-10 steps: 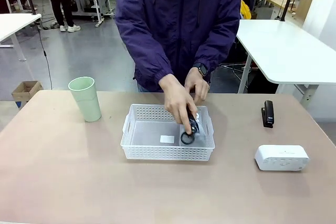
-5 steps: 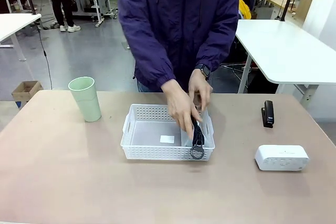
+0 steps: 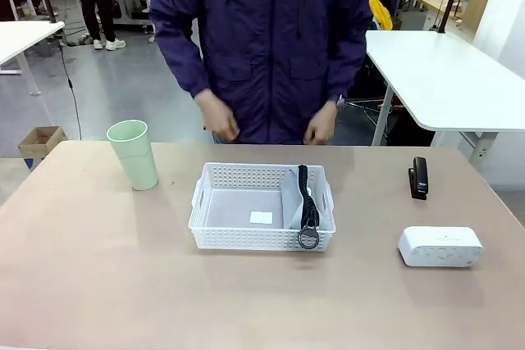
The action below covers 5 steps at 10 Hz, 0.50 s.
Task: Efficiently arrange items inside the basket to fit them all.
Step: Pick up the Digital clock and place it inside the Organizing basket.
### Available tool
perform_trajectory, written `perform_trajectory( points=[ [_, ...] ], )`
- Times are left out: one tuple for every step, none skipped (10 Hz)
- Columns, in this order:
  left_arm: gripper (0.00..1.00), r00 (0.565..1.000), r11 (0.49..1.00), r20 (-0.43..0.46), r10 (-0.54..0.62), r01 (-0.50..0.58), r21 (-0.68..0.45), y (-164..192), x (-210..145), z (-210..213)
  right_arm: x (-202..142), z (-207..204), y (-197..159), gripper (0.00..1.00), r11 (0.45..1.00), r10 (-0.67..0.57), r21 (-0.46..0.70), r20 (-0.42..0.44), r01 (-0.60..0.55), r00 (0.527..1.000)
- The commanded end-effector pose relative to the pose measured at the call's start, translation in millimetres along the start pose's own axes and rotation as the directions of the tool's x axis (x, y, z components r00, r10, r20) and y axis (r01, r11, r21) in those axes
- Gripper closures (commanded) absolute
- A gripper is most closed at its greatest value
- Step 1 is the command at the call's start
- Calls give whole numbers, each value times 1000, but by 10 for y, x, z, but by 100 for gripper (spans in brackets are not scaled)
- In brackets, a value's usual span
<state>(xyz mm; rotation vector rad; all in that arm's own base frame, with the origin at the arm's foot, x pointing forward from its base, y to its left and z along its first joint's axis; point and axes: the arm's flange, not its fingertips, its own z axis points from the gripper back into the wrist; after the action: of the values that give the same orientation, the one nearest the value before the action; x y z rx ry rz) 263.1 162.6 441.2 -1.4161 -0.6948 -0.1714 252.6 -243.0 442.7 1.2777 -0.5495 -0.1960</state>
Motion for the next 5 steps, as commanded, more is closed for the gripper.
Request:
perform_trajectory(
  points=[
    [0, 1000, 1000, 6, -25, 25, -14, -9, 21, 16, -105, -379, 259, 0, 965, 221, -109, -148, -238, 964],
    [0, 1000, 1000, 6, -25, 25, -14, -9, 21, 16, -180, -591, 365, 0, 919, 329, -143, -237, -368, 914],
    [0, 1000, 1000, 6, -25, 25, -14, -9, 21, 16, -270, -802, 452, 0, 864, 411, -158, -325, -477, 852],
    [0, 1000, 1000, 6, -25, 25, -14, -9, 21, 16, -371, -1015, 525, 0, 797, 485, -157, -408, -583, 774],
    [0, 1000, 1000, 6, -25, 25, -14, -9, 21, 16, -492, -1275, 594, 0, 696, 571, -93, -530, -712, 627]
  ],
)
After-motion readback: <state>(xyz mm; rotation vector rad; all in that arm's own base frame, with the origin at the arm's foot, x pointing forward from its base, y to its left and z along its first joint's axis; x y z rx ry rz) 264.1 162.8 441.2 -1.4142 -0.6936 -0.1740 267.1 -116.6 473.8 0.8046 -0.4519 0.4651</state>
